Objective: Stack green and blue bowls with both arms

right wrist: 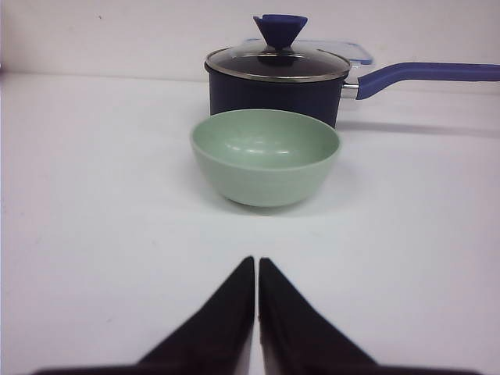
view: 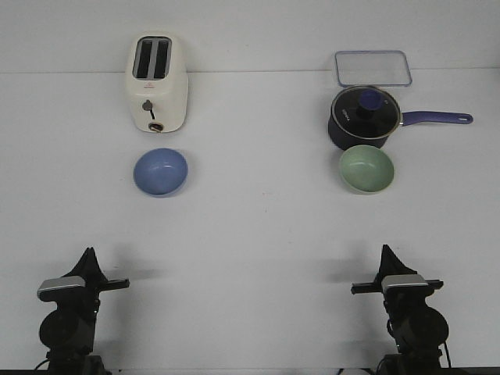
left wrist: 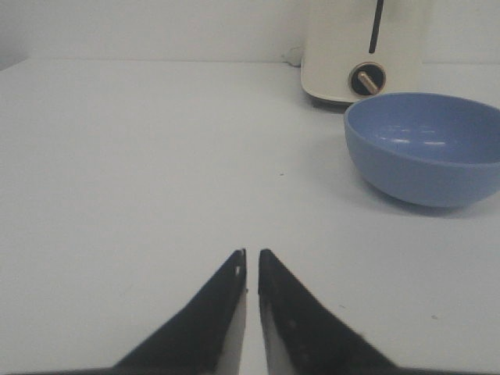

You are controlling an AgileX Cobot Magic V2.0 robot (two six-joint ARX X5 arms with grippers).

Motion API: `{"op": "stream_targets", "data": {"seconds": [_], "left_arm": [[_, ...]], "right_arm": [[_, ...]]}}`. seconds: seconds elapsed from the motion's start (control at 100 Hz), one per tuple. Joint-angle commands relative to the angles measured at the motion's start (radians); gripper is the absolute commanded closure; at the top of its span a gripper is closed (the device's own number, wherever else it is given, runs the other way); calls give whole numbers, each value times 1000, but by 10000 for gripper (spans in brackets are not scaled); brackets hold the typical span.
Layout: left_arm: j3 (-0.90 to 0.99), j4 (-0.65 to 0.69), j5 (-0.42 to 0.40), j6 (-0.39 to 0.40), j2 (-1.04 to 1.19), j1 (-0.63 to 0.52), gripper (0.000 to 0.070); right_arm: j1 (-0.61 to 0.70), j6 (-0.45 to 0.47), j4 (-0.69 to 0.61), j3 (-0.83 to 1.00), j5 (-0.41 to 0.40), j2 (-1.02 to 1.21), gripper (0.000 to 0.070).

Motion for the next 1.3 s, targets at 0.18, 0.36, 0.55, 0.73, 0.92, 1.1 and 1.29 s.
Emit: {"op": "stream_targets", "data": {"seconds": [0.18, 0.36, 0.55, 0.73, 0.92, 1.1, 1.29], "left_arm": [[-20, 10, 0, 6, -1, 2, 685], [-20, 10, 0, 6, -1, 2, 685], [-20, 10, 0, 6, -1, 2, 685], [-20, 10, 0, 6, -1, 2, 685], [-20, 10, 0, 6, -1, 2, 685], [-20, 10, 0, 6, -1, 2, 685], [-20, 10, 0, 6, -1, 2, 685]], "right_arm": [[-2, 2, 10, -2, 0, 0, 694], [-2, 2, 10, -2, 0, 0, 694], [-2, 2, 10, -2, 0, 0, 694], [-2, 2, 10, -2, 0, 0, 694], [-1, 18, 10, -2, -4, 0, 694], [-1, 165, 9, -2, -4, 0, 694], [-1, 333, 34, 0, -6, 0, 694]]}}
